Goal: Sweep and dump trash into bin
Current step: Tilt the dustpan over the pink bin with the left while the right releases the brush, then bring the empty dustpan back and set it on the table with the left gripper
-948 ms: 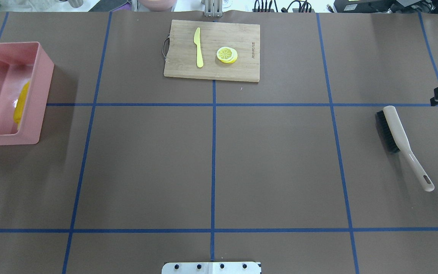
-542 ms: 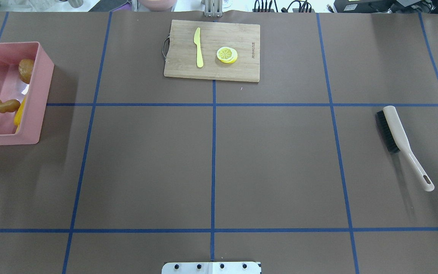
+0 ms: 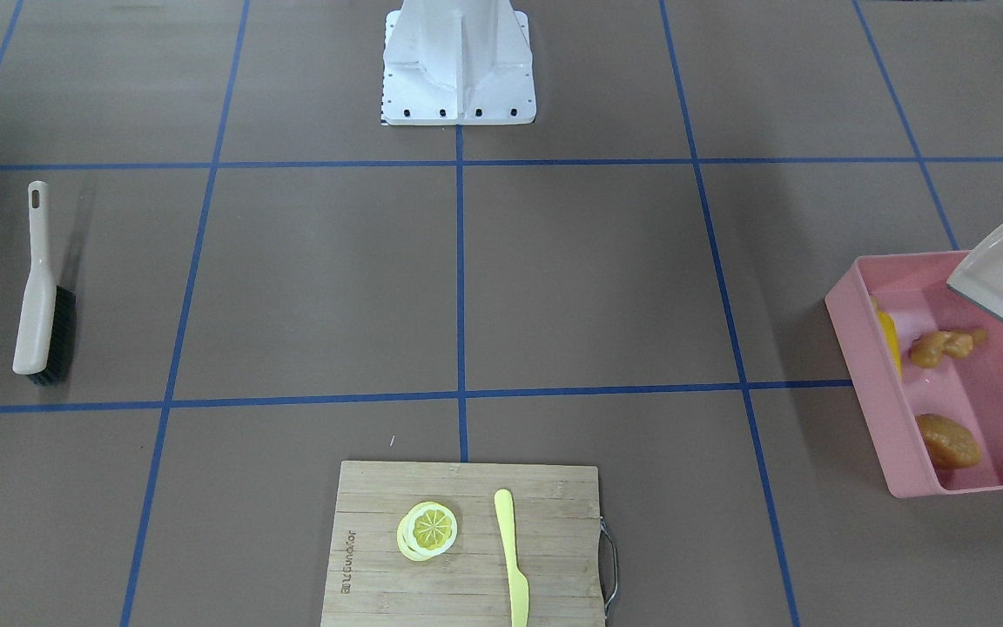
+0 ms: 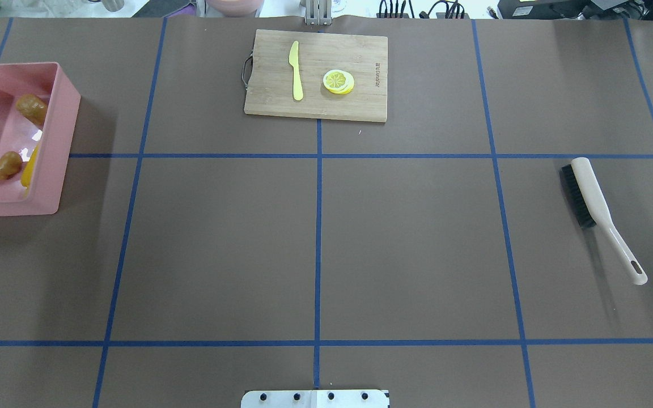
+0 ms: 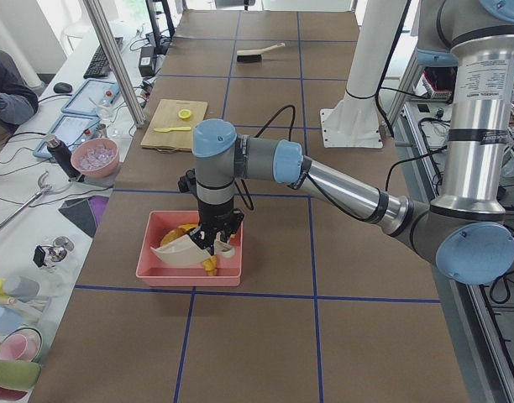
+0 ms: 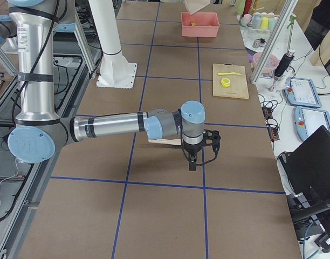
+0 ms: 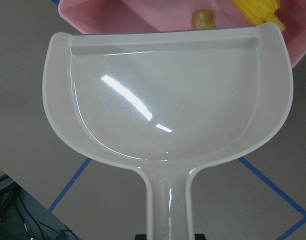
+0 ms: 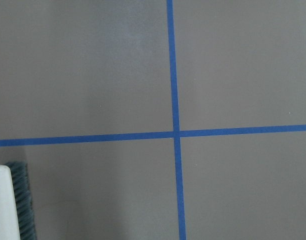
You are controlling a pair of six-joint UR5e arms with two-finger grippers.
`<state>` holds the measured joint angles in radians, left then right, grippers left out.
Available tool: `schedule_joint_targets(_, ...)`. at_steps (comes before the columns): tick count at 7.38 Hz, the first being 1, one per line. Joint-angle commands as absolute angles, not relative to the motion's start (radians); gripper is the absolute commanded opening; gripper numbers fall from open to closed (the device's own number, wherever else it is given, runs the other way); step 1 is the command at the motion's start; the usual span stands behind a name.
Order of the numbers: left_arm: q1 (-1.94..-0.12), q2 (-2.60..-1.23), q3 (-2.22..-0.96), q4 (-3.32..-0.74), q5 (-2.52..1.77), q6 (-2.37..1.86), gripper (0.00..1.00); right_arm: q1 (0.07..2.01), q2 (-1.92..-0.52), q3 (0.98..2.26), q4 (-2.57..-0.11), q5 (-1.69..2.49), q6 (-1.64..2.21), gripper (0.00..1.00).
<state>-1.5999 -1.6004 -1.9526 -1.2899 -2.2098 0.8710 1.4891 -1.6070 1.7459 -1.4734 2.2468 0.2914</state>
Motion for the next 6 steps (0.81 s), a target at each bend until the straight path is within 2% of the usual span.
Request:
schedule_joint_targets(1,-1.559,-1.609,-2.000,-1.465,-2.302,0.873,0.34,1.555,-1.608,1.749,-1.543,2.270,0.290,1.00)
schedule_joint_targets(6,-1.092,-1.589,-2.037,-1.886,-2.347,0.848,0.34,1.577,-1.617,1.747,-1.545,2.270,0.290,1.00)
